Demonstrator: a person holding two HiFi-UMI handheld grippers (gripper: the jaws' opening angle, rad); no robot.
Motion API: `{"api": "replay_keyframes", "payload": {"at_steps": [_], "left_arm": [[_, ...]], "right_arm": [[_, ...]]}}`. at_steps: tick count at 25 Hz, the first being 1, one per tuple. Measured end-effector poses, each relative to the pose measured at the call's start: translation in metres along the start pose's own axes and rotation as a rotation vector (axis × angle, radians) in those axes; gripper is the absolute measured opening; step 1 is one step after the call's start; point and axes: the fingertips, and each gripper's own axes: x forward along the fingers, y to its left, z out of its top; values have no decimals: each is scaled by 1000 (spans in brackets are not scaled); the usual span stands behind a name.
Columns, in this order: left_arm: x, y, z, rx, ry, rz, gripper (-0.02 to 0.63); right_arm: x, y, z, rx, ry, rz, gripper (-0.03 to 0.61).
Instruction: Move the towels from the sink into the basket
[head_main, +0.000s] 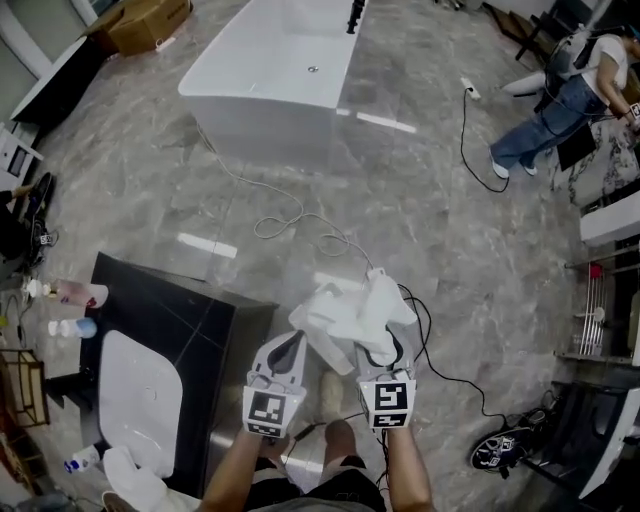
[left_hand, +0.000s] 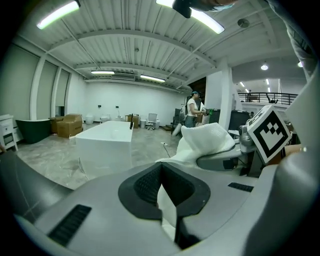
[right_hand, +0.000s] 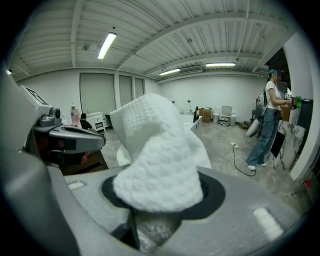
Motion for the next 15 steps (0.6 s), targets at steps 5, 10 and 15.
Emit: {"api": "replay_keyframes", "payload": {"at_steps": [5,10,15], "left_arm": [[32,4,-51,-8,37,1,9],[54,13,-108,-44,74,18,9],[77,21,-166,-90,105,34,9]], "right_arm": [[39,-6,-59,22,46,15,216],[76,-4,-120,26,93,38,216],[112,-1,-183,31,132,53,218]]}}
